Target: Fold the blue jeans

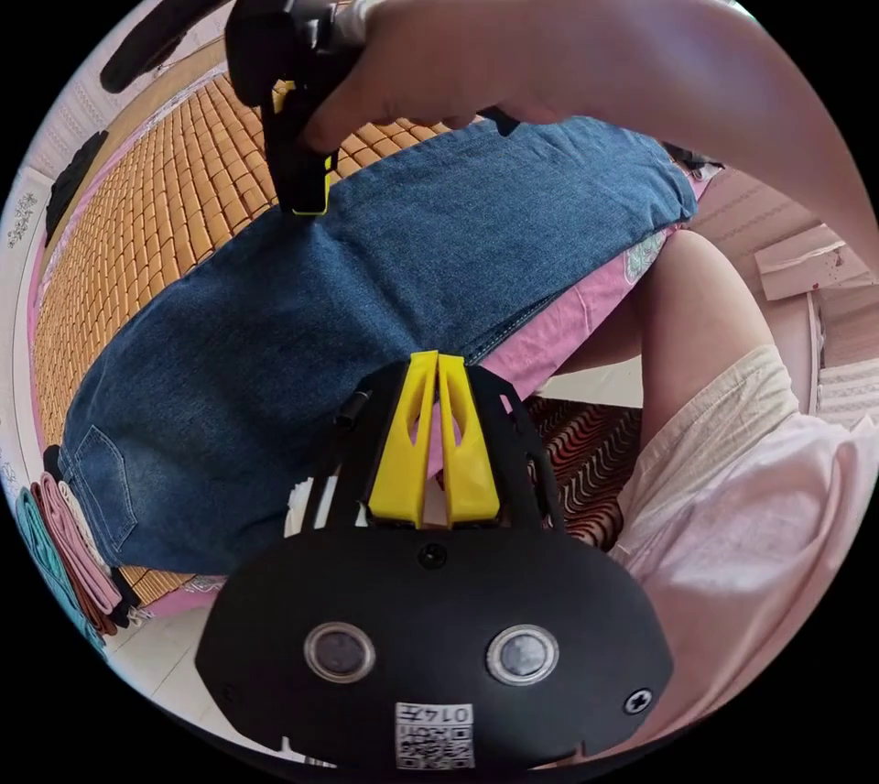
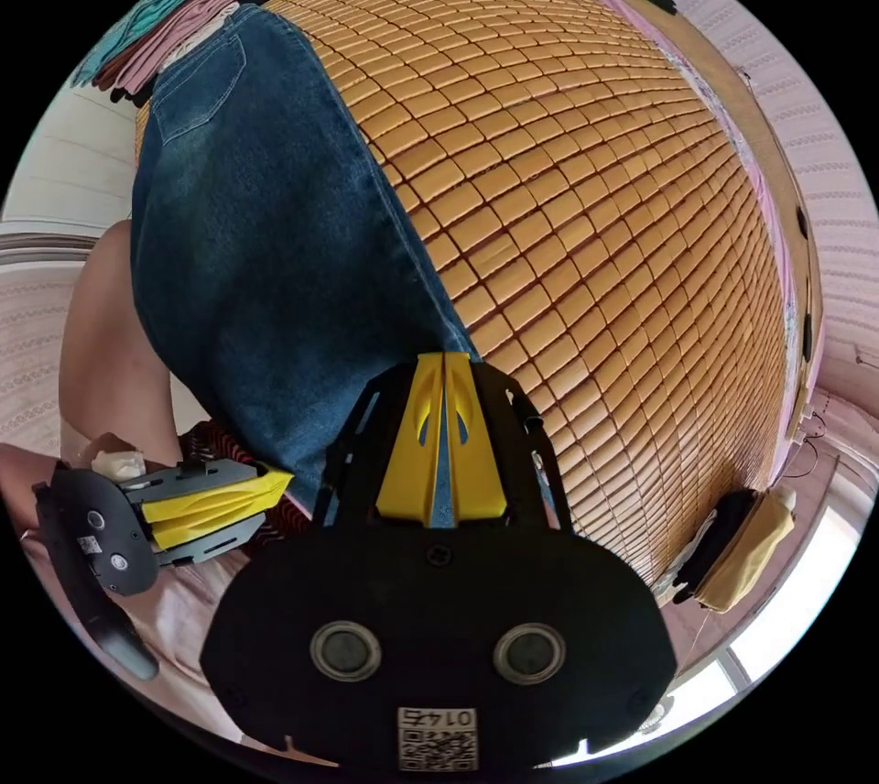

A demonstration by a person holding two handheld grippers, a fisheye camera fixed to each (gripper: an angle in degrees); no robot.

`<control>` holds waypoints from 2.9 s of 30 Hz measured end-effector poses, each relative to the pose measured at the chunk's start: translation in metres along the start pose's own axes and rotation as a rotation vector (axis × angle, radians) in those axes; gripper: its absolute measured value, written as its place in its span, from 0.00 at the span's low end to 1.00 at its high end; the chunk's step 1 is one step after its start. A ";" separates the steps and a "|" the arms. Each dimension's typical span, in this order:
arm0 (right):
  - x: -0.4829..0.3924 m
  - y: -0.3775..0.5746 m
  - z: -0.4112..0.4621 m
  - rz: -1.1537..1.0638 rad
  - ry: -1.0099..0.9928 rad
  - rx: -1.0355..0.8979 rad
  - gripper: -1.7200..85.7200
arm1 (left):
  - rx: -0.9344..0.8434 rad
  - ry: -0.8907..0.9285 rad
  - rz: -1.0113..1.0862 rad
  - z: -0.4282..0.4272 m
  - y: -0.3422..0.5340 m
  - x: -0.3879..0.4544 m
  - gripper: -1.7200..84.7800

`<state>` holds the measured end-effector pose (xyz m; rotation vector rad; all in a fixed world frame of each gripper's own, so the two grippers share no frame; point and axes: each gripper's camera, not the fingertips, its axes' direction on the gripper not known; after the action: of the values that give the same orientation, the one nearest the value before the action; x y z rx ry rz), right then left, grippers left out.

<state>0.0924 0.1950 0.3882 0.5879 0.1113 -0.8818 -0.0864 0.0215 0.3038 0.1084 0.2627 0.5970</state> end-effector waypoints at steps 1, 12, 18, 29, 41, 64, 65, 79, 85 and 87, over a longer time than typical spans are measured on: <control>0.008 0.001 -0.001 0.023 -0.022 0.032 0.01 | 0.007 -0.004 0.005 0.000 0.001 0.000 0.01; 0.152 0.273 -0.035 0.709 -0.378 0.527 0.03 | 0.028 0.036 -0.036 -0.024 0.021 -0.025 0.01; 0.190 0.553 0.011 1.513 -0.310 0.647 0.22 | 0.030 -0.042 -0.192 -0.042 0.043 -0.059 0.01; 0.197 0.641 0.065 1.627 -0.655 0.699 0.09 | -0.128 -0.017 -0.416 -0.023 0.052 -0.110 0.01; 0.175 0.695 0.000 1.388 -0.703 1.151 0.04 | -0.125 -0.005 -0.332 -0.036 0.055 -0.120 0.01; -0.065 0.283 -0.158 -0.010 -0.767 0.996 0.09 | 0.171 0.245 -0.293 -0.110 0.113 -0.123 0.01; -0.095 0.232 -0.119 -0.004 -0.828 0.834 0.10 | 0.166 0.199 -0.385 -0.118 0.137 -0.140 0.01; -0.253 0.121 0.056 -0.047 -0.089 0.266 0.15 | 0.231 0.072 -0.719 -0.138 0.176 -0.229 0.11; -0.261 0.088 0.087 -0.052 -0.026 0.189 0.09 | 0.094 0.120 -0.678 -0.125 0.160 -0.244 0.10; -0.256 0.084 0.086 -0.048 -0.031 0.207 0.05 | 0.108 0.113 -0.661 -0.135 0.162 -0.243 0.06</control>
<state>-0.0207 0.3688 0.5806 0.7664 0.0064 -0.9556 -0.4037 0.0200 0.2546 0.0855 0.4168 -0.0689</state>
